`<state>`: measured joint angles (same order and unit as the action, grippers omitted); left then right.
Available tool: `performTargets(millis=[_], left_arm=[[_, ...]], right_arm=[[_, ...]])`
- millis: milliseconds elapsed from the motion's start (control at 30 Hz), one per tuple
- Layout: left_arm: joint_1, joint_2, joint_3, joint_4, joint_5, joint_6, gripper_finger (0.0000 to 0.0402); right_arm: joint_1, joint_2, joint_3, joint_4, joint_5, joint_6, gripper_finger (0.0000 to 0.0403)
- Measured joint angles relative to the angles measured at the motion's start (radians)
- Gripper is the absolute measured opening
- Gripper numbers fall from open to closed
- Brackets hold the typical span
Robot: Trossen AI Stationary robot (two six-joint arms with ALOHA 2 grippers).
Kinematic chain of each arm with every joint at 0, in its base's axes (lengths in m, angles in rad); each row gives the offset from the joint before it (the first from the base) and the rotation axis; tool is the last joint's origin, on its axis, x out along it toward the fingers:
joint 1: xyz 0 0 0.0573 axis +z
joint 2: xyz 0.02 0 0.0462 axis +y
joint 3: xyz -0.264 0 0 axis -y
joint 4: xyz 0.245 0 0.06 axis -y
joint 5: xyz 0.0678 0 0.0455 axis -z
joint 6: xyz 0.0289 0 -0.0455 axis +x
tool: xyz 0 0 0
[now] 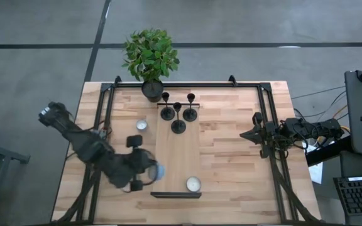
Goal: Pick & Place candle stick holders
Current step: Put the blue scented candle on the shelf aligned with the pink scented candle
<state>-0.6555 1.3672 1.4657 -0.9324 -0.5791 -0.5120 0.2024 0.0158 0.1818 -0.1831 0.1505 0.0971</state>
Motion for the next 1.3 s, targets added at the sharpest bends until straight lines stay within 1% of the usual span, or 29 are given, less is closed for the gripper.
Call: performTargets(millis=[200,267,367,500,733,900,1300], left_arm=[[0.102,0.107,0.051,0.026,0.132,0.096,0.0],[0.122,0.143,0.062,0.056,0.167,0.142,0.0],[0.145,0.197,0.085,0.06,0.233,0.202,0.0],[0.164,0.247,0.104,0.055,0.303,0.234,0.0],[0.17,0.305,0.111,0.061,0.309,0.3,0.0],[0.17,0.317,0.11,0.066,0.31,0.301,0.0001],[0.169,0.317,0.106,0.076,0.336,0.282,0.0025]], right_arm=[[0.0,0.0,0.0,0.0,0.0,0.0,0.0008],[0.0,0.0,0.0,0.0,0.0,0.0,0.0008],[0.0,0.0,0.0,0.0,0.0,0.0,0.0008],[0.0,0.0,0.0,0.0,0.0,0.0,0.0008],[0.0,0.0,0.0,0.0,0.0,0.0,0.0008],[0.0,0.0,0.0,0.0,0.0,0.0,0.0008],[0.0,0.0,0.0,0.0,0.0,0.0,0.0008]])
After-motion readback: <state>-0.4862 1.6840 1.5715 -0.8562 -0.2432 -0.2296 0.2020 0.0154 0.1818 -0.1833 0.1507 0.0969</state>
